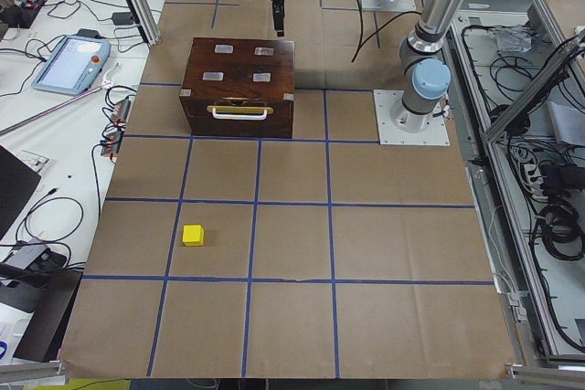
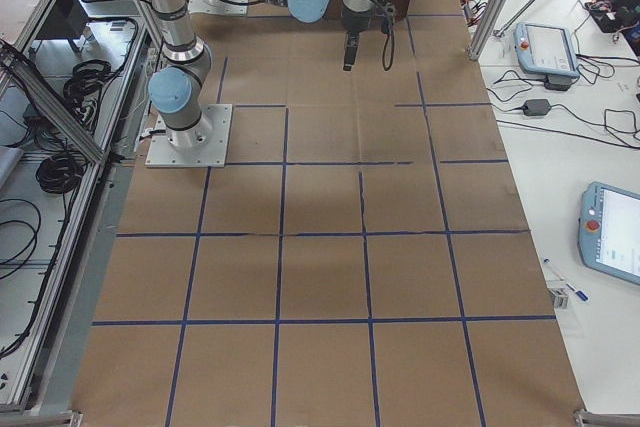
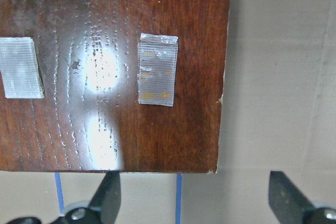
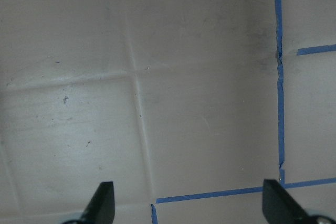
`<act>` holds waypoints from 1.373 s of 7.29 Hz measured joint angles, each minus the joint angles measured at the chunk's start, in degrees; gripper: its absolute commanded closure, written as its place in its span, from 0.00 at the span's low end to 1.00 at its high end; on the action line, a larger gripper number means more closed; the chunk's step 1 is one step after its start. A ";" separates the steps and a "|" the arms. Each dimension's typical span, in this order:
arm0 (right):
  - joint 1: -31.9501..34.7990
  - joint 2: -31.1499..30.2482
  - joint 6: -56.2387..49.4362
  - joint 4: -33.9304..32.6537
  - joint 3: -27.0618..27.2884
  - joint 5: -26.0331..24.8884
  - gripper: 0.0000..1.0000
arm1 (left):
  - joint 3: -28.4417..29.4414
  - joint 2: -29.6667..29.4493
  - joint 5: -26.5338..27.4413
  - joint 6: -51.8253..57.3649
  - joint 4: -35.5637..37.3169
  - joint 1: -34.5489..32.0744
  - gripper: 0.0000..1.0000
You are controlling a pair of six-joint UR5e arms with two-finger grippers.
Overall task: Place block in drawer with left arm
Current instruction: 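Move the left gripper from above the cabinet toward its drawer front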
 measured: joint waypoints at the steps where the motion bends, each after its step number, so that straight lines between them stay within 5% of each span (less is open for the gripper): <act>1: 0.00 -0.01 0.03 0.00 0.02 0.00 0.00 | -0.02 0.05 0.00 0.00 0.00 0.02 0.01; 10: 0.00 -0.02 -0.05 0.00 0.02 0.00 0.00 | -0.17 1.08 0.11 0.09 0.17 0.04 0.01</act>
